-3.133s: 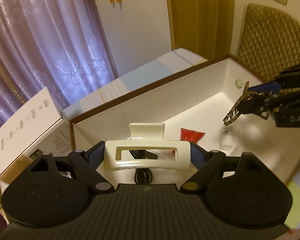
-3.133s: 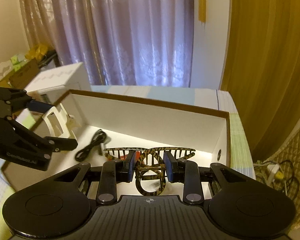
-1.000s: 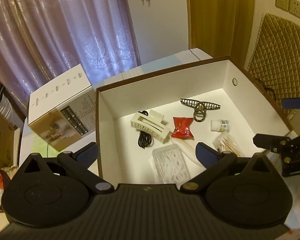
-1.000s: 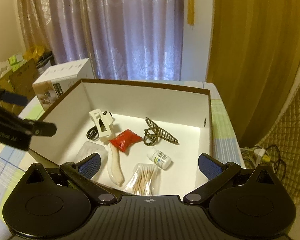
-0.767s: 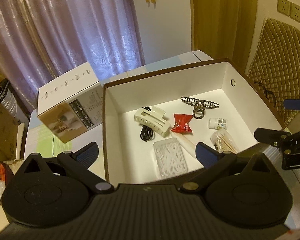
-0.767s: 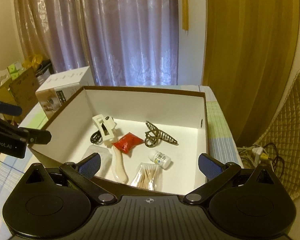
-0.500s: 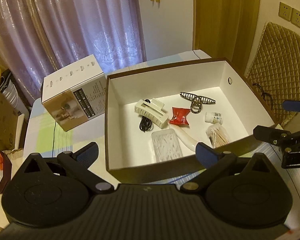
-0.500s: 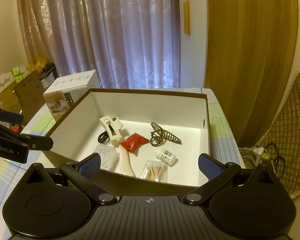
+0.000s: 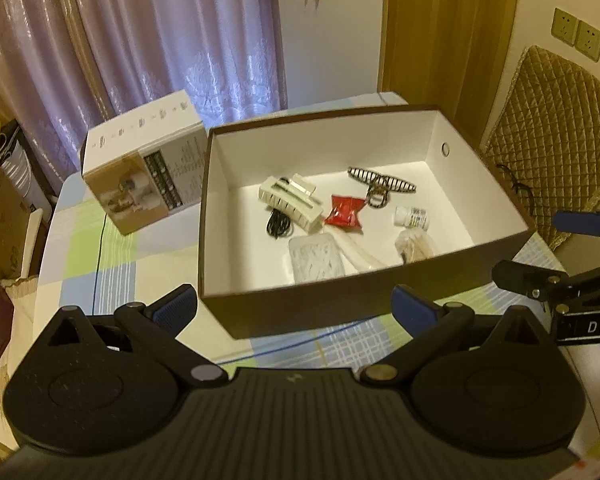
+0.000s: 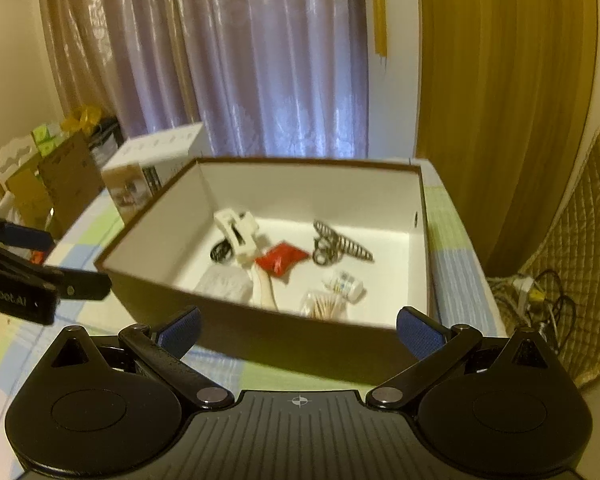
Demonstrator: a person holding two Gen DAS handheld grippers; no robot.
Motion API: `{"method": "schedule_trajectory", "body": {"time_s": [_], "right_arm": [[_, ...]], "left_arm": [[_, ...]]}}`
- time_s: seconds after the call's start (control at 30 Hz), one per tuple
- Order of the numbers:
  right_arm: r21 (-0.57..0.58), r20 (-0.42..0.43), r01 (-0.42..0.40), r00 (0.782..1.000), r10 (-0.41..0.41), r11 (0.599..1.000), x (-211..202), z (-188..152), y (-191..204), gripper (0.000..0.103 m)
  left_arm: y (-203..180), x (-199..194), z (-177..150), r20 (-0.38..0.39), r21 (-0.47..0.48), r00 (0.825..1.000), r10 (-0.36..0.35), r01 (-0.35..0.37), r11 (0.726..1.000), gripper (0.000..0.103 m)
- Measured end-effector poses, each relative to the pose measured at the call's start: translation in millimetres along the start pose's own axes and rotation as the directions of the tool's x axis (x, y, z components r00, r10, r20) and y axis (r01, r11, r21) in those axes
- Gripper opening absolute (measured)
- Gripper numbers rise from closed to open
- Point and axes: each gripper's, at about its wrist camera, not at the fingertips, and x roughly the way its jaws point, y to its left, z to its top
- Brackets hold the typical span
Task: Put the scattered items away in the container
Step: 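Withdraw both tools from the box toward the tube and scrunchie, then grasp the brown scrunchie with right tool while left tool grasps the green tube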
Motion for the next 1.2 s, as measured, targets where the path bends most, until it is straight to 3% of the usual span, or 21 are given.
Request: {"method": "schedule_trajectory", "body": {"time_s": [0.6, 1.2], "right_arm": [[0.019, -0.194, -0.038, 0.980, 0.041, 0.999, 24.0, -69.7, 11.9, 0.101], [-0.052, -0.194, -0.150, 0.971, 0.137, 0.987, 46.9, -90.0, 45.4, 0.101]], "left_arm": [[42.6, 20.6, -102.2, -0.143, -0.188, 0.990, 0.000, -0.027, 0.982, 0.101], [69.7, 33.9, -113.5, -0.128, -0.207, 0.991, 0.031, -0.057, 0.977, 0.101]]}}
